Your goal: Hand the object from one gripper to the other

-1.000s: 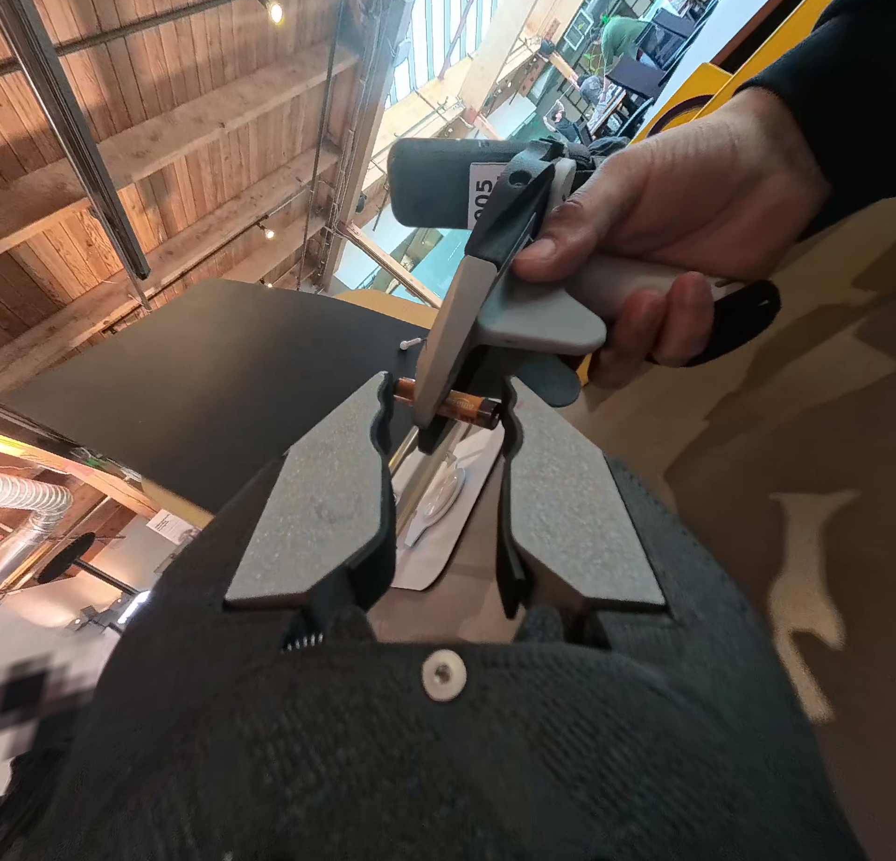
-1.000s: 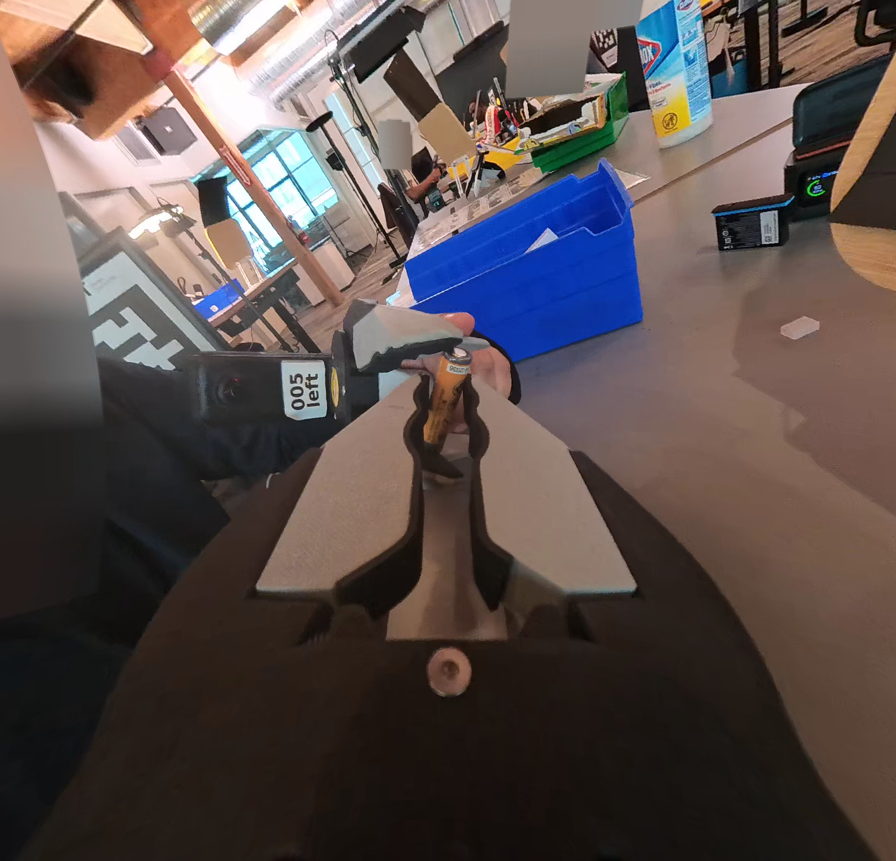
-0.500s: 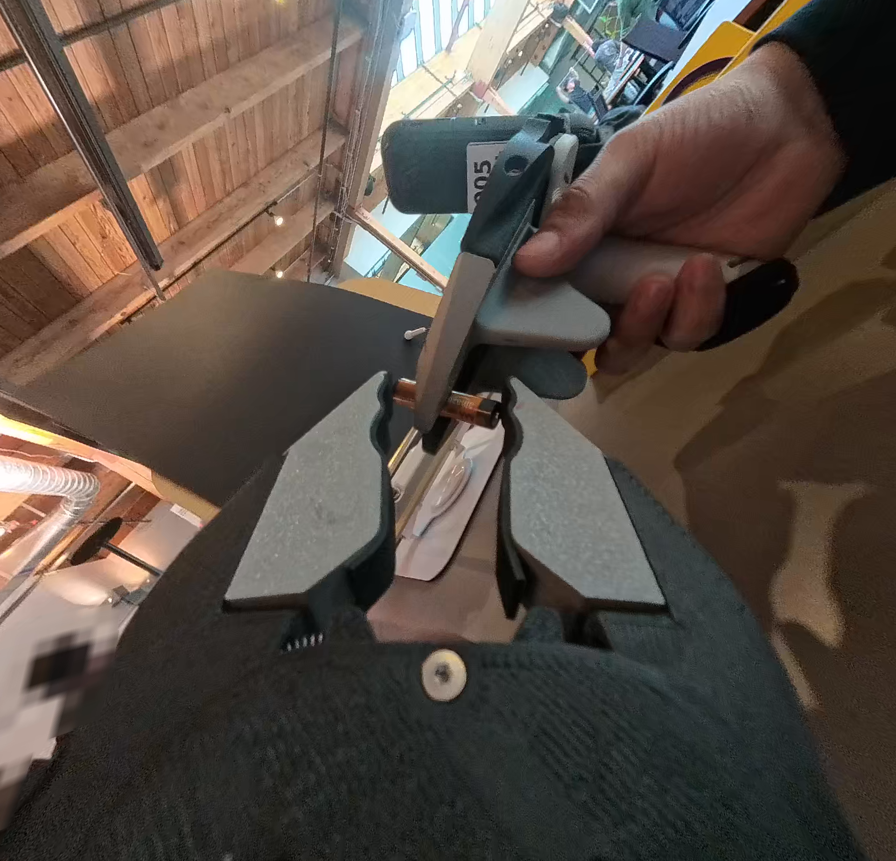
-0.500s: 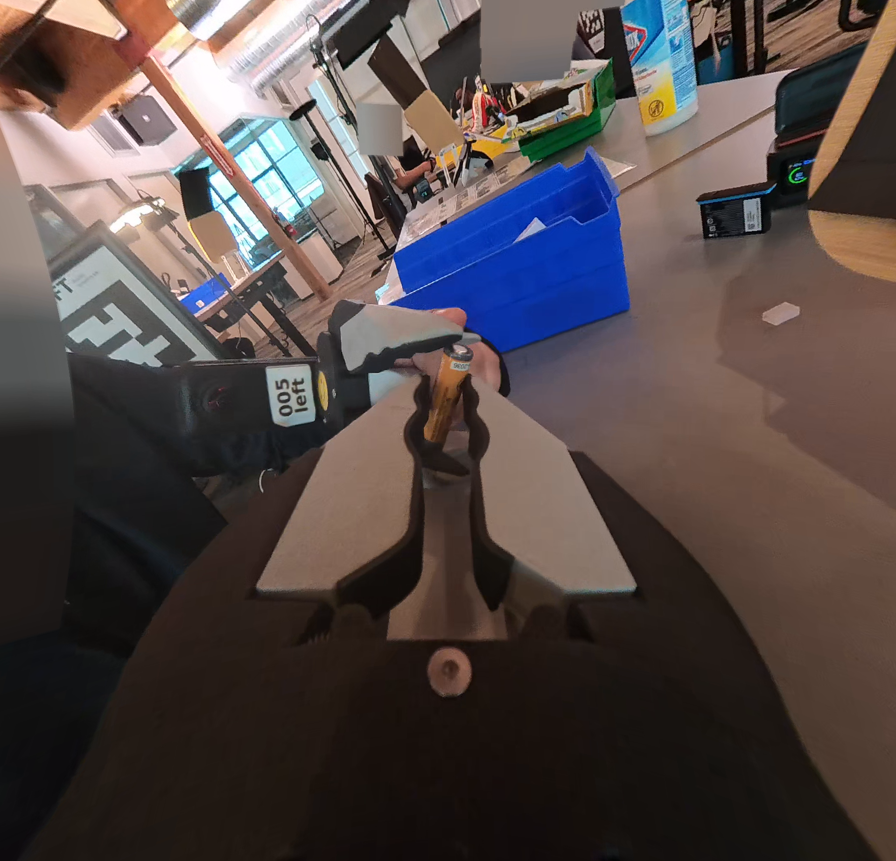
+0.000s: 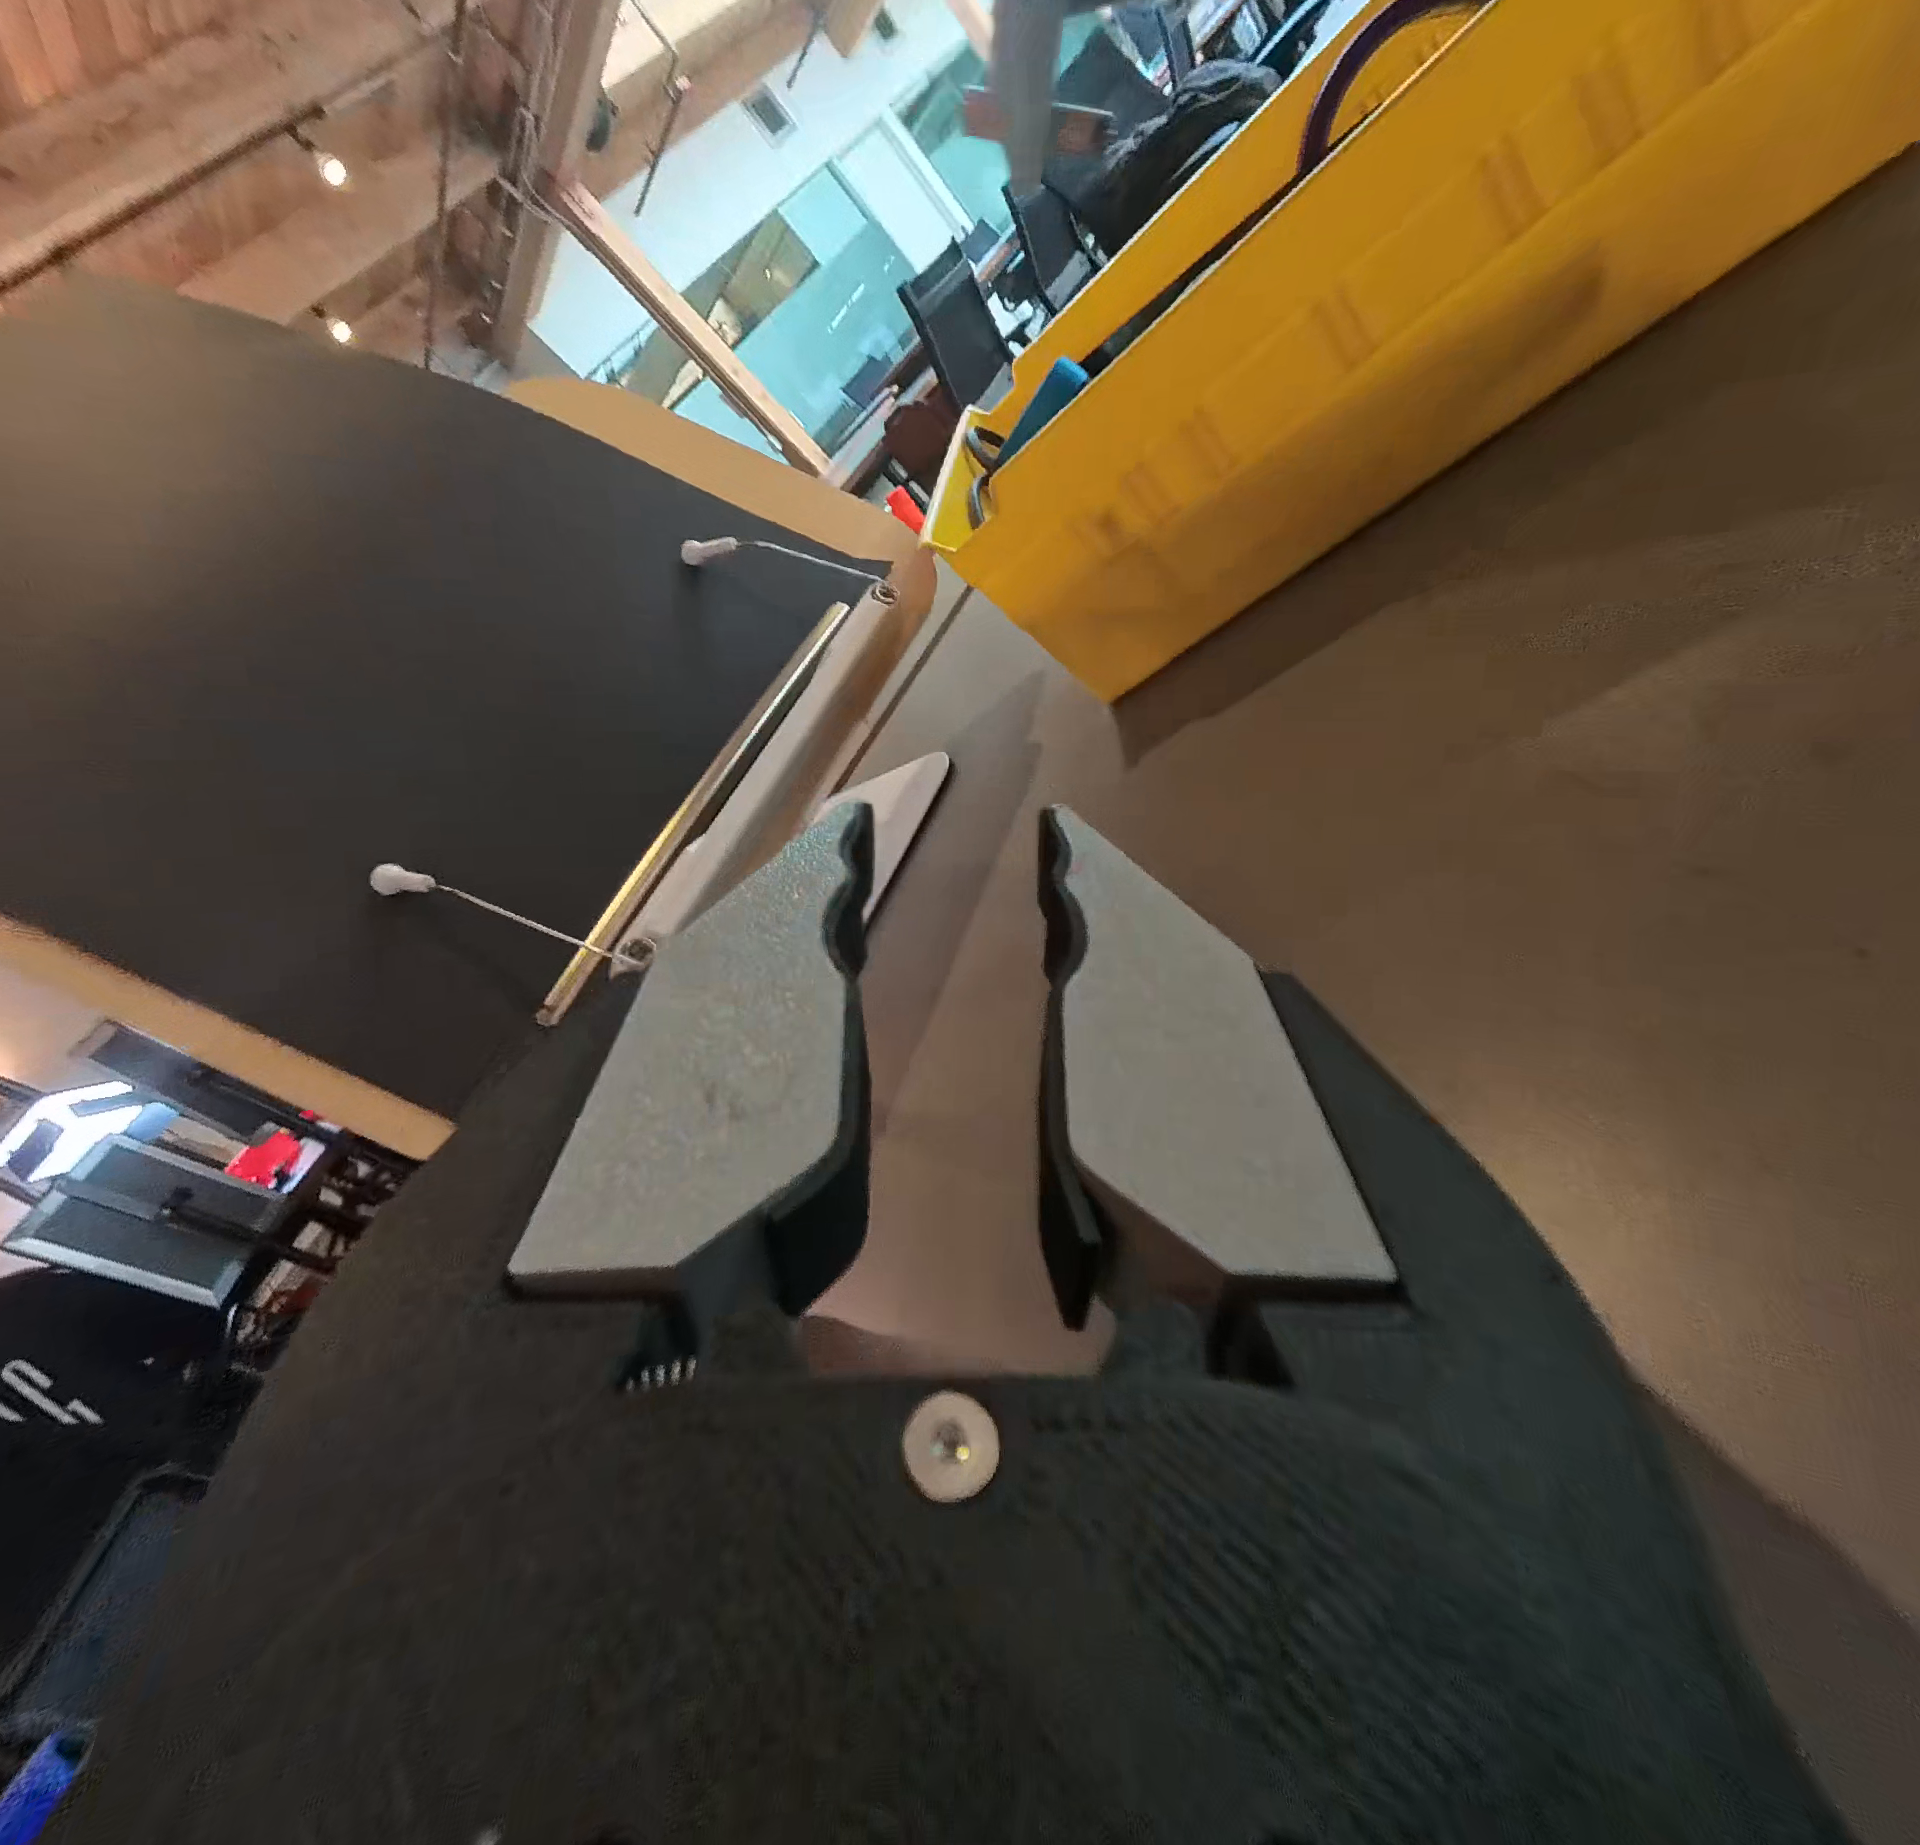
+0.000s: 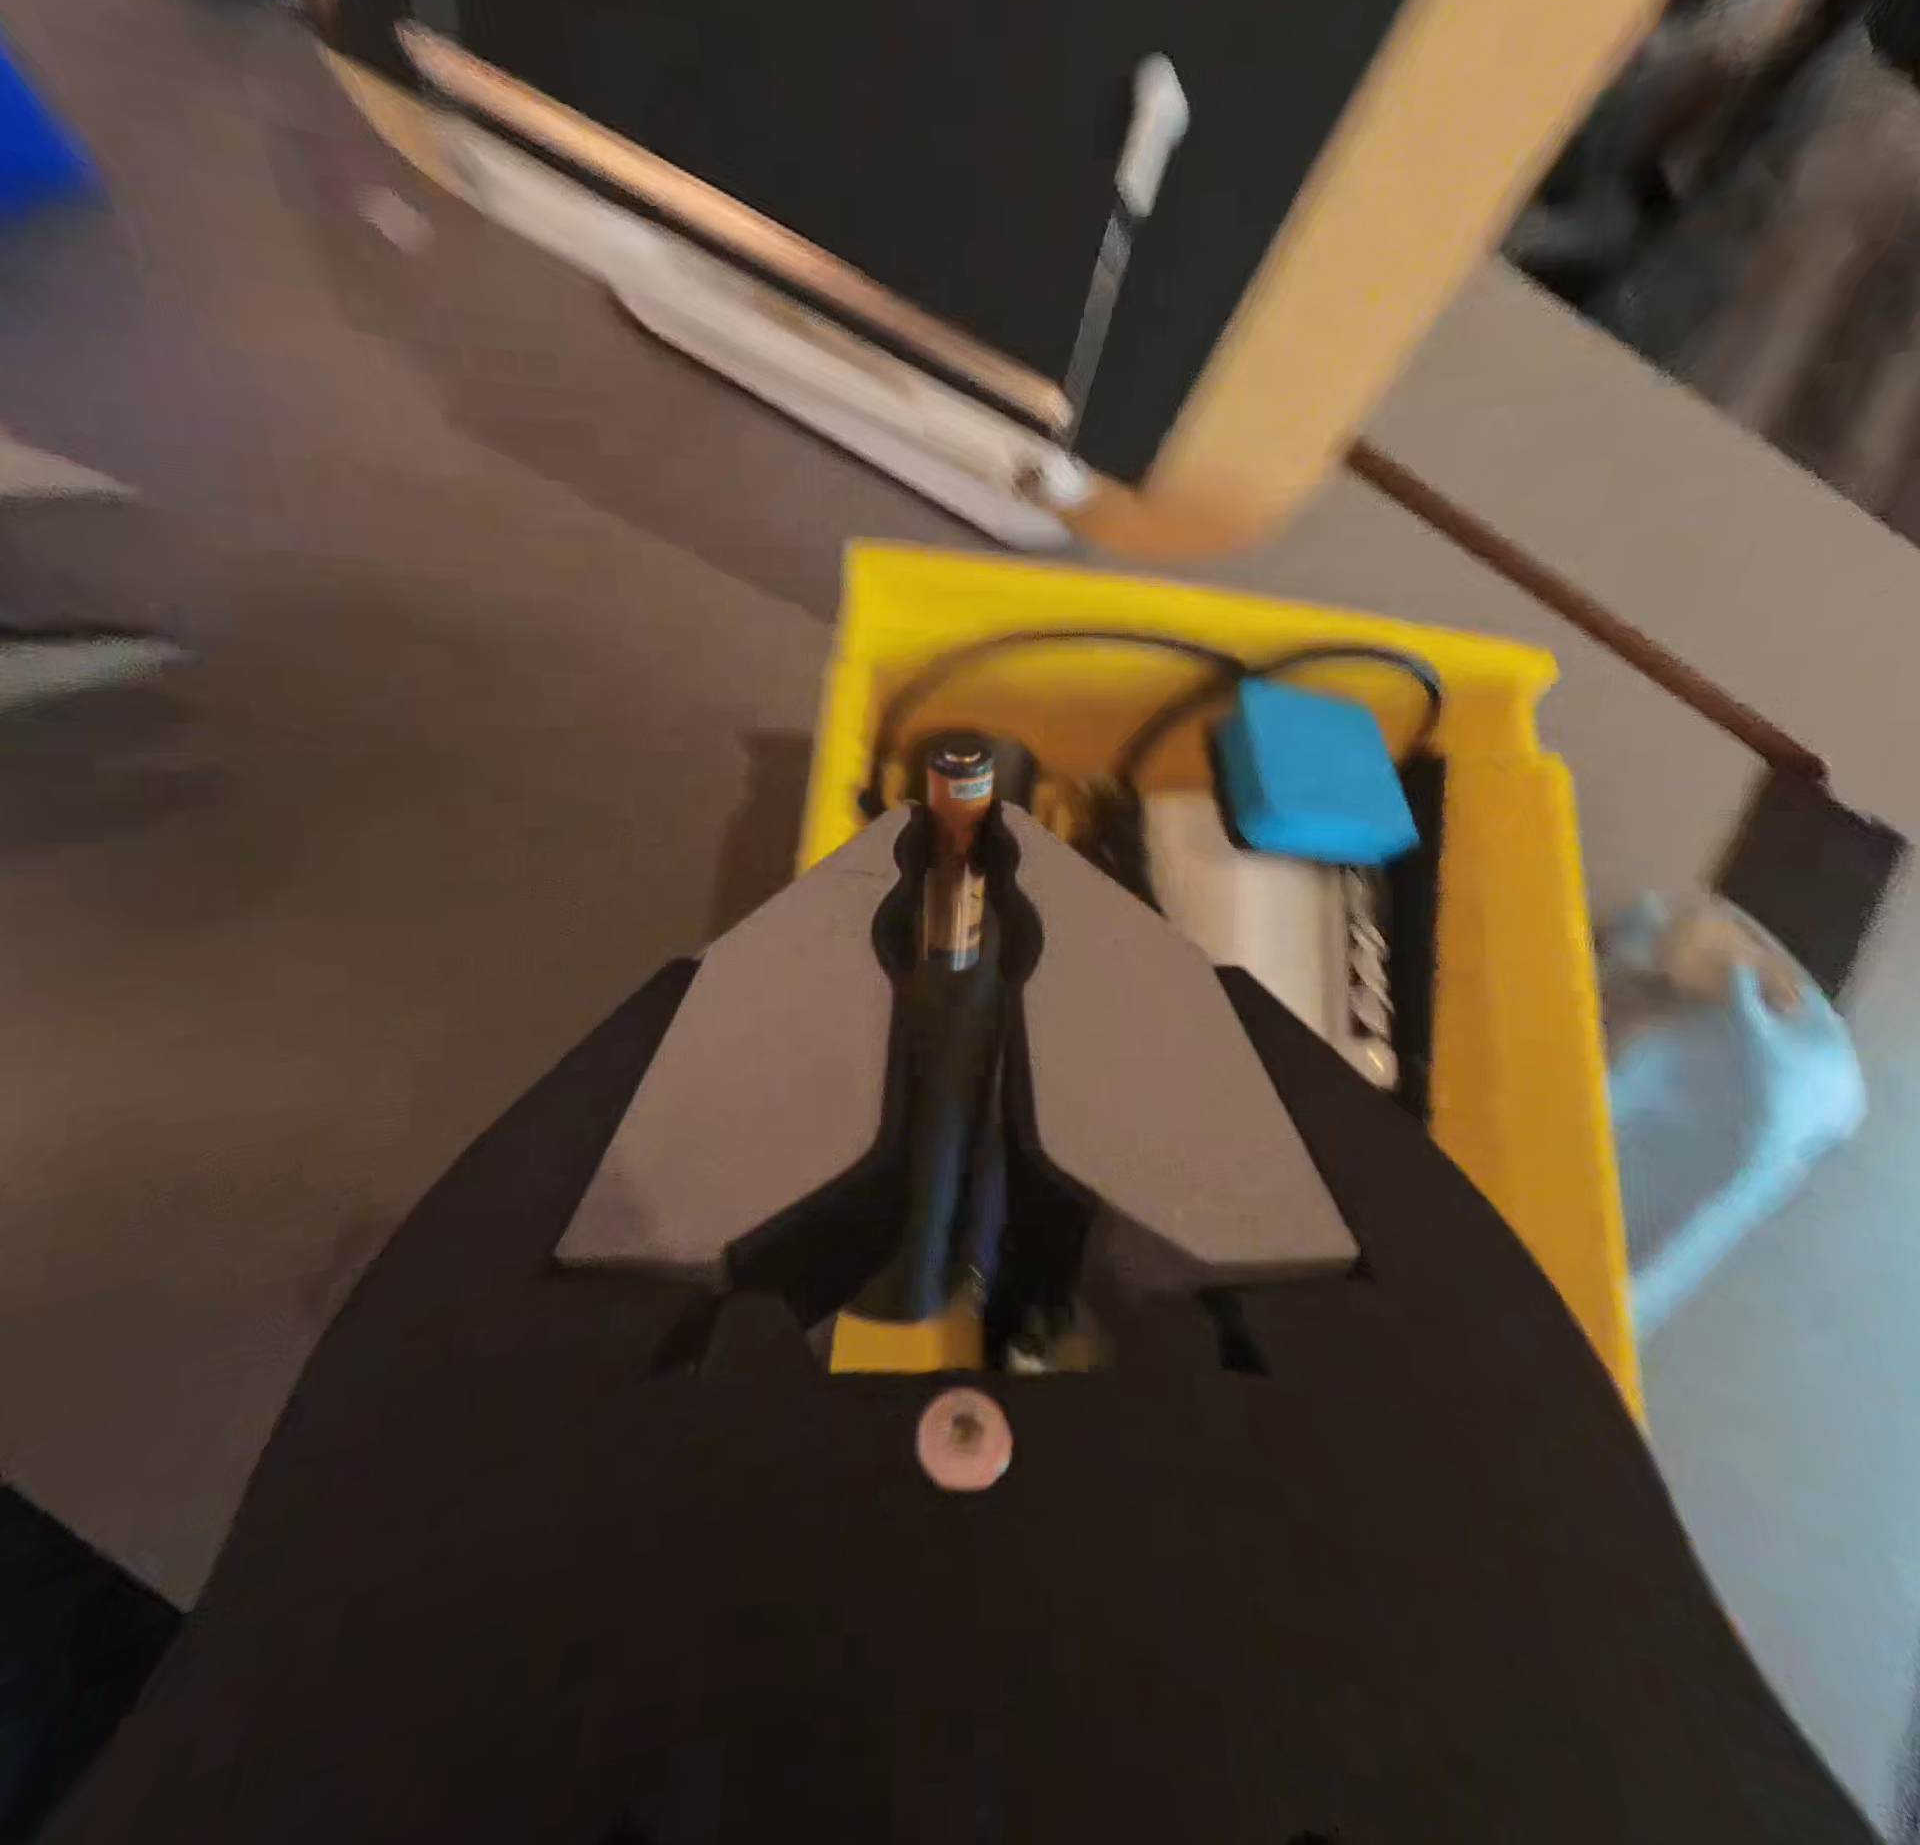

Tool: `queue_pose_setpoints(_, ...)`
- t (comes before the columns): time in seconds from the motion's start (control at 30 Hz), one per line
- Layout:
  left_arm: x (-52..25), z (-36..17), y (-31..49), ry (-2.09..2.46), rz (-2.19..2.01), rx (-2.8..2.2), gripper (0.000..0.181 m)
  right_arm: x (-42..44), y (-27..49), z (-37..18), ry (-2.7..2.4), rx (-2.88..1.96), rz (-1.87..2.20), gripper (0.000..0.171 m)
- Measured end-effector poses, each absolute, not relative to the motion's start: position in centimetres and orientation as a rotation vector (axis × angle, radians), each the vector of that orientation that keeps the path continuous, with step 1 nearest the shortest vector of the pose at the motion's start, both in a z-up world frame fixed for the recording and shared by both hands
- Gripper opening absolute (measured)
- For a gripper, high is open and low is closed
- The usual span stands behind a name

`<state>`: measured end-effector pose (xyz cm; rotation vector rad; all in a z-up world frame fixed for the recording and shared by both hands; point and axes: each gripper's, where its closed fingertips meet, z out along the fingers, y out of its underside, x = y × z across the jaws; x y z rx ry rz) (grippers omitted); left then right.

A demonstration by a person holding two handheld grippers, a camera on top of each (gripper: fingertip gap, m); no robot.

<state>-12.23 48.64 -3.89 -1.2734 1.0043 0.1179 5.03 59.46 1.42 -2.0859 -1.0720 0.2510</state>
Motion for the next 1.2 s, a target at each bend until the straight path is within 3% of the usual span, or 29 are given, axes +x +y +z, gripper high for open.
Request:
queue_pose_setpoints(0.17, -12.5, -5.0, 49.4, 1.007, 0.114, -1.351, 0.029, 7.8, 60.6, -1.6, -1.063, -2.181, -0.037, 0.034)
queue_pose_setpoints(0.4, -13.3, -5.9, 50.2, 0.993, 0.124, -1.429, 0.028, -4.8, 56.1, 0.9, -1.135, -1.89, 0.331, 0.059)
queue_pose_setpoints(0.5, -13.1, -6.3, 50.1, 1.016, 0.139, -1.442, 0.028, -10.0, 54.4, -1.9, -1.225, -1.877, 0.482, 0.055)
queue_pose_setpoints(0.77, -13.3, -7.0, 50.3, 1.019, 0.142, -1.487, 0.028, -15.4, 56.1, -12.3, -1.374, -1.941, 0.415, 0.049)
queue_pose_setpoints(1.2, -14.1, -7.2, 49.2, 0.959, 0.072, -1.598, 0.033, -16.3, 55.2, -13.1, -1.416, -1.931, 0.574, 0.044)
